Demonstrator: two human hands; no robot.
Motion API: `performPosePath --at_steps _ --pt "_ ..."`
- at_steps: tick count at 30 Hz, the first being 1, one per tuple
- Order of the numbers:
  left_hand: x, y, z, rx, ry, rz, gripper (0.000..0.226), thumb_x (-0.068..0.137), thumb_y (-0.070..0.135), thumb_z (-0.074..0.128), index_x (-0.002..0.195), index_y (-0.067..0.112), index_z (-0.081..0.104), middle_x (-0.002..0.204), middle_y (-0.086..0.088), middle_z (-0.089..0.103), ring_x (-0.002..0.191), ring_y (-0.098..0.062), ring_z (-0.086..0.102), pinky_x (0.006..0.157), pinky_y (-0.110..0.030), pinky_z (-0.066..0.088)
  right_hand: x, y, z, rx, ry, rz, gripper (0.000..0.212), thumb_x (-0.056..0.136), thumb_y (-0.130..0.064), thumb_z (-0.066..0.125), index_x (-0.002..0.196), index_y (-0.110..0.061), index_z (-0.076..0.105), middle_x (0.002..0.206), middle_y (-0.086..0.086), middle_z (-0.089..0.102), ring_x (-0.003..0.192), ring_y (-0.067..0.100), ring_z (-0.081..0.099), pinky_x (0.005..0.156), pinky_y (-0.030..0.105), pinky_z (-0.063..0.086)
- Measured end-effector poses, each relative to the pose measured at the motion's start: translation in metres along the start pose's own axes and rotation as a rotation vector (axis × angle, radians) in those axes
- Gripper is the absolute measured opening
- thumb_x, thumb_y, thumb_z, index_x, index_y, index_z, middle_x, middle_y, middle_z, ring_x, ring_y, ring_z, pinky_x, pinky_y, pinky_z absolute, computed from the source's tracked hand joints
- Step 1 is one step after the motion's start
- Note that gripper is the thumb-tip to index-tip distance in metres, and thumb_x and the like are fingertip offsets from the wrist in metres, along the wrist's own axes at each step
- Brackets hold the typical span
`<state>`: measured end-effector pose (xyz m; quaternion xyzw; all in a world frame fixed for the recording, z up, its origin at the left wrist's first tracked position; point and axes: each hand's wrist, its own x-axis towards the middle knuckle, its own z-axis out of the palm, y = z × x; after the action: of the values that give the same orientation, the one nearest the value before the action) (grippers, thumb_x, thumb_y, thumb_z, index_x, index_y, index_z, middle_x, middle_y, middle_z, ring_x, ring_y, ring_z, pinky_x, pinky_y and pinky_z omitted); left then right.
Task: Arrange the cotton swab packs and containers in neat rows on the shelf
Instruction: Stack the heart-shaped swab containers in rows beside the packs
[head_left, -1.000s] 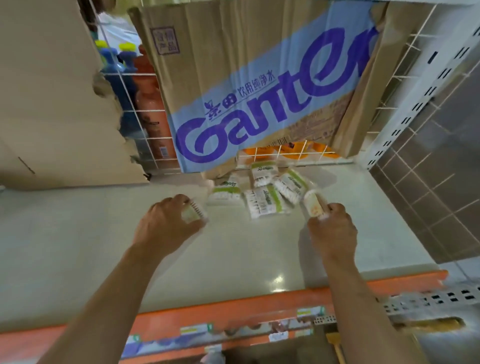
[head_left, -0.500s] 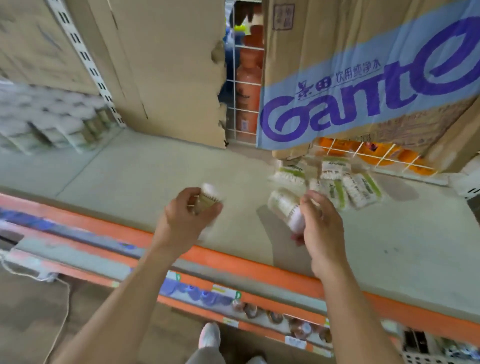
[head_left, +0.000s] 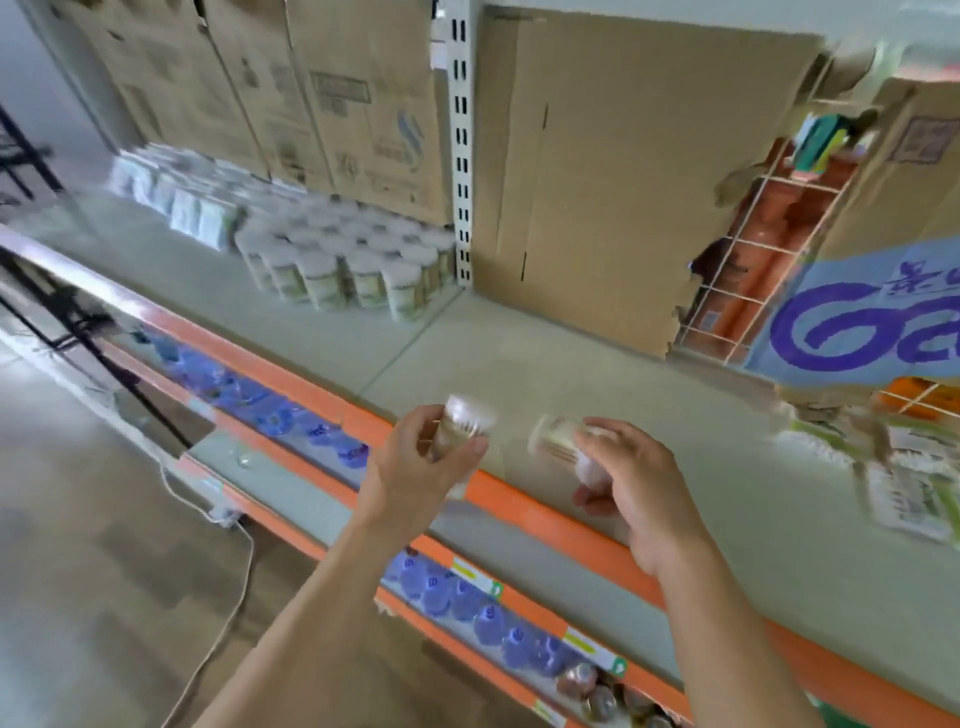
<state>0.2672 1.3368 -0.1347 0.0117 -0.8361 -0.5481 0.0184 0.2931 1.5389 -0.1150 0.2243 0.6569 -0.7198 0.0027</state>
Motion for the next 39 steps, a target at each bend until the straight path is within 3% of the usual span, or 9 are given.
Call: performPosePath --at_steps 5,10,12,17,22,25,29,34,39 --pt "0.039 -0.031 -0.079 0.006 -0.014 -0.013 0.036 0.074 0.045 0.075 0.103 0.030 0.063 0.079 0.014 0.065 0.077 -0.006 0.061 0.070 -0.021 0.045 0.011 0.000 0.099 0.051 -0.015 -0.014 0.012 0.086 -0.024 0.068 0.090 -0.013 0.065 0.072 0.005 0.064 0.044 0.015 0.058 0.046 0.023 0.049" --pt "0.080 -0.051 -0.130 -0.015 -0.049 -0.007 0.032 0.078 0.043 0.073 0.105 0.030 0.061 0.069 0.023 0.058 0.069 0.006 0.056 0.060 -0.004 0.039 0.024 -0.002 0.167 0.084 0.042 -0.033 0.030 0.083 -0.029 0.072 0.076 -0.002 0.062 0.073 0.011 0.062 0.063 0.016 0.061 0.055 0.027 0.055" --pt "0.095 -0.054 -0.140 -0.034 -0.065 -0.009 0.033 0.078 0.043 0.073 0.106 0.030 0.061 0.074 0.019 0.062 0.072 0.003 0.058 0.062 -0.006 0.042 0.031 -0.005 0.184 0.068 0.086 -0.041 0.035 0.083 -0.031 0.072 0.080 0.003 0.061 0.072 0.011 0.057 0.061 0.019 0.058 0.051 0.026 0.053" --pt "0.135 -0.062 -0.149 -0.050 -0.061 -0.017 0.035 0.077 0.045 0.073 0.106 0.032 0.061 0.074 0.017 0.062 0.074 -0.003 0.060 0.071 -0.024 0.051 0.059 -0.013 0.217 -0.006 0.096 -0.095 0.024 0.085 -0.030 0.071 0.076 -0.008 0.066 0.063 -0.001 0.060 0.055 0.019 0.057 0.046 0.025 0.050" --pt "0.175 -0.074 -0.159 -0.025 -0.044 -0.057 0.039 0.073 0.043 0.076 0.107 0.033 0.061 0.090 0.012 0.070 0.085 -0.007 0.065 0.080 -0.040 0.055 0.105 -0.015 0.253 0.016 0.038 -0.056 0.024 0.084 -0.024 0.073 0.085 -0.001 0.066 0.077 0.011 0.068 0.059 0.015 0.065 0.054 0.031 0.057" --pt "0.197 -0.079 -0.168 0.032 -0.023 -0.052 0.044 0.065 0.052 0.074 0.103 0.036 0.060 0.088 0.012 0.070 0.084 -0.010 0.065 0.079 -0.040 0.053 0.131 -0.017 0.277 0.029 -0.002 -0.019 0.019 0.084 -0.015 0.072 0.079 0.001 0.064 0.082 0.022 0.070 0.067 0.024 0.067 0.064 0.043 0.060" --pt "0.221 -0.091 -0.175 0.028 -0.018 -0.032 0.041 0.059 0.056 0.070 0.095 0.040 0.060 0.084 0.015 0.068 0.079 -0.007 0.064 0.072 -0.036 0.053 0.151 -0.018 0.298 0.090 -0.015 0.001 0.006 0.081 -0.005 0.066 0.087 -0.004 0.068 0.085 0.019 0.071 0.072 0.026 0.068 0.063 0.034 0.058" --pt "0.241 -0.103 -0.188 -0.021 -0.131 0.003 0.033 0.075 0.026 0.079 0.099 0.034 0.059 0.089 0.013 0.067 0.084 -0.008 0.066 0.065 -0.022 0.051 0.156 -0.013 0.313 0.110 0.050 -0.026 0.018 0.080 -0.015 0.073 0.097 -0.012 0.067 0.089 0.011 0.073 0.079 0.027 0.072 0.066 0.036 0.059" --pt "0.266 -0.118 -0.205 -0.061 -0.295 0.046 0.040 0.071 0.026 0.080 0.105 0.025 0.060 0.096 0.011 0.068 0.095 -0.004 0.063 0.073 -0.026 0.055 0.153 -0.010 0.334 0.070 0.171 -0.092 0.020 0.080 -0.028 0.076 0.095 -0.020 0.067 0.094 0.008 0.072 0.081 0.030 0.071 0.062 0.035 0.058"
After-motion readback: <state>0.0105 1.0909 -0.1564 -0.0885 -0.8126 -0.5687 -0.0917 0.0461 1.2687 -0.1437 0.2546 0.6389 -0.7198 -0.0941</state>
